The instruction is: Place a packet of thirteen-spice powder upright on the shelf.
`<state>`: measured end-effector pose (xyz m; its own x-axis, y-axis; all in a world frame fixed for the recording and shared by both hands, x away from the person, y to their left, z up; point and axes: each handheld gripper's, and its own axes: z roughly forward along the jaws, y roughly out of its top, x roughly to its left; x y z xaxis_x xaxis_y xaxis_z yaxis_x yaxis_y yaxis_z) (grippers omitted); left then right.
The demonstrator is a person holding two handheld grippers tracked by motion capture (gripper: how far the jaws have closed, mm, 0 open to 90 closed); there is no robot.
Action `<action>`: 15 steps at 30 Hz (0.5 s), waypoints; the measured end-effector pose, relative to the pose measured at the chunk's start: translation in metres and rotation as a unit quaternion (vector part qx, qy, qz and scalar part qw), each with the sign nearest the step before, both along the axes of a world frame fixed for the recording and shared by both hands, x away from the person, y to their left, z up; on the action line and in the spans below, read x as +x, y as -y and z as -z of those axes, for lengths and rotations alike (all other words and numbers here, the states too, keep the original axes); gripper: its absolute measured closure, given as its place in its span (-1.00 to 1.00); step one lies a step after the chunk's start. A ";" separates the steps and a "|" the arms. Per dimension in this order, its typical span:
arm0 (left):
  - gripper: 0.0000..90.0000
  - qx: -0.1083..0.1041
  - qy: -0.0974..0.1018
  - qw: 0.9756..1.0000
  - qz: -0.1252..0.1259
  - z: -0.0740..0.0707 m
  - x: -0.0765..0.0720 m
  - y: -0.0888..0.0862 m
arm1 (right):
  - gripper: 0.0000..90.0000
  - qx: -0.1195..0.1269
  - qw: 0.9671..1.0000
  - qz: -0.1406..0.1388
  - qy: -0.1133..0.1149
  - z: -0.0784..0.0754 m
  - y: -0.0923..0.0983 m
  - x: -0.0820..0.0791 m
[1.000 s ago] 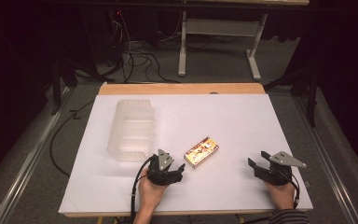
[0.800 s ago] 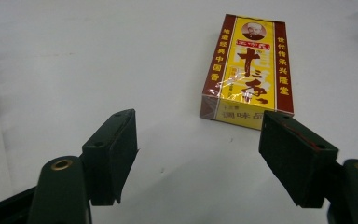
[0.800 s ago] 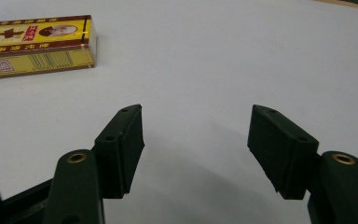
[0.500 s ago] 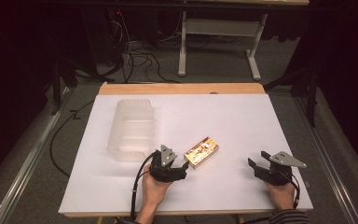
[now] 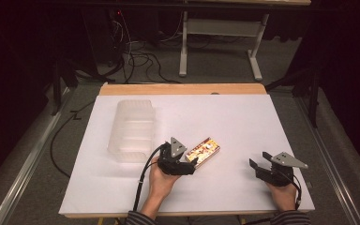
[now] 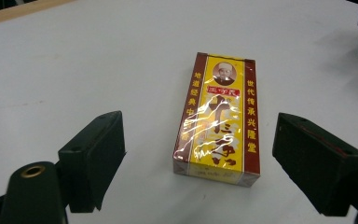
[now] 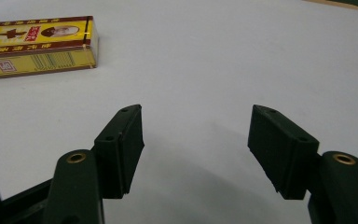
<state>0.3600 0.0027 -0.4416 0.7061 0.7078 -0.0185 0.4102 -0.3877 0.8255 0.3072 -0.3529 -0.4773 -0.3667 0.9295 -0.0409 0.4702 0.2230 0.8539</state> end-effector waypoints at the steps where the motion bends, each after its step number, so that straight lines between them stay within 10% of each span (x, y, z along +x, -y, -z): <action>1: -0.61 0.002 -0.002 1.000 0.004 -0.002 0.003 0.004 | -0.19 0.000 1.000 0.001 0.001 0.000 0.000 0.000; 15: -0.65 0.013 -0.016 0.999 0.027 -0.007 0.018 0.029 | -0.20 0.001 1.000 0.000 0.000 0.000 0.000 0.000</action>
